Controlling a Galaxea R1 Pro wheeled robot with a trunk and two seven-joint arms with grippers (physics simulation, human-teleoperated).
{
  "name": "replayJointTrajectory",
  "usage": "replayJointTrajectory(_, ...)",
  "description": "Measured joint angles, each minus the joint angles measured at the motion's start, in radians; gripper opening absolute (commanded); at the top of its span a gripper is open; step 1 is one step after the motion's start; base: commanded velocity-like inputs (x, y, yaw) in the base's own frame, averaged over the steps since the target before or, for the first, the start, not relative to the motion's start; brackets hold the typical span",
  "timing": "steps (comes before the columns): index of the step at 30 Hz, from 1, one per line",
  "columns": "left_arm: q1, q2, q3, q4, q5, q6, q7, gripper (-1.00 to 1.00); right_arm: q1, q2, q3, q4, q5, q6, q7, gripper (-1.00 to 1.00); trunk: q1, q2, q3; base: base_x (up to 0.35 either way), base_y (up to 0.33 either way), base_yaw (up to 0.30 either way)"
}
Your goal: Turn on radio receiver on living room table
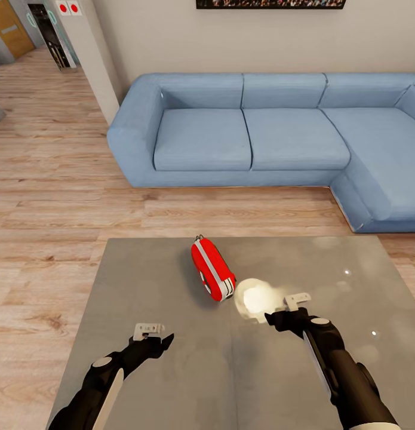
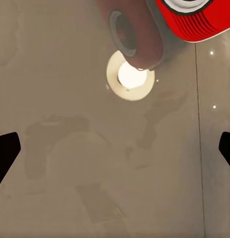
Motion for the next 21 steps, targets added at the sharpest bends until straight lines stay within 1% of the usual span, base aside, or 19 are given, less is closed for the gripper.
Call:
replayJointTrajectory(5,0.000,0.000,0.000,0.000,0.000,0.000,0.000,1.00,0.000,0.001,-0.005,-0.100,0.003,0.005,-0.001,1.00,0.000,0.000,0.000,0.000,0.000,0.000)
replayJointTrajectory(7,0.000,0.000,0.000,0.000,0.000,0.000,0.000,1.00,-0.013,0.006,-0.004,-0.146,0.005,0.021,0.000,1.00,0.000,0.000,0.000,0.000,0.000,0.000)
replayJointTrajectory(10,0.000,0.000,0.000,0.000,0.000,0.000,0.000,1.00,-0.085,0.018,0.005,-0.167,0.018,0.103,0.004,1.00,0.000,0.000,0.000,0.000,0.000,0.000)
replayJointTrajectory(11,0.000,0.001,0.000,0.001,0.001,0.000,0.000,1.00,-0.131,0.029,0.011,-0.171,0.024,0.169,0.009,1.00,0.000,0.000,0.000,0.000,0.000,0.000)
replayJointTrajectory(13,0.000,0.001,0.000,0.001,0.001,0.000,-0.001,1.00,-0.177,0.041,0.015,-0.173,0.028,0.225,0.012,1.00,0.000,0.000,0.000,0.000,0.000,0.000)
replayJointTrajectory(15,0.000,0.001,0.000,0.001,0.000,0.000,-0.001,1.00,-0.208,0.050,0.019,-0.174,0.029,0.252,0.014,1.00,0.000,0.000,0.000,0.000,0.000,0.000)
replayJointTrajectory(16,0.000,0.001,0.000,0.001,0.000,0.000,-0.001,1.00,-0.234,0.060,0.025,-0.174,0.028,0.270,0.016,1.00,0.000,0.000,0.000,0.000,0.000,0.000)
replayJointTrajectory(17,0.000,0.001,0.000,0.000,0.000,0.000,-0.001,1.00,-0.247,0.065,0.029,-0.174,0.029,0.278,0.018,1.00,0.000,0.000,0.000,0.000,0.000,0.000)
replayJointTrajectory(20,0.000,-0.001,0.000,0.000,-0.001,0.000,0.000,1.00,-0.300,0.096,0.070,-0.172,0.027,0.327,0.022,1.00,0.000,0.000,0.000,0.000,0.000,0.000)
replayJointTrajectory(21,0.000,-0.002,0.000,0.000,-0.001,0.000,0.000,1.00,-0.308,0.104,0.078,-0.171,0.028,0.336,0.021,1.00,0.000,0.000,0.000,0.000,0.000,0.000)
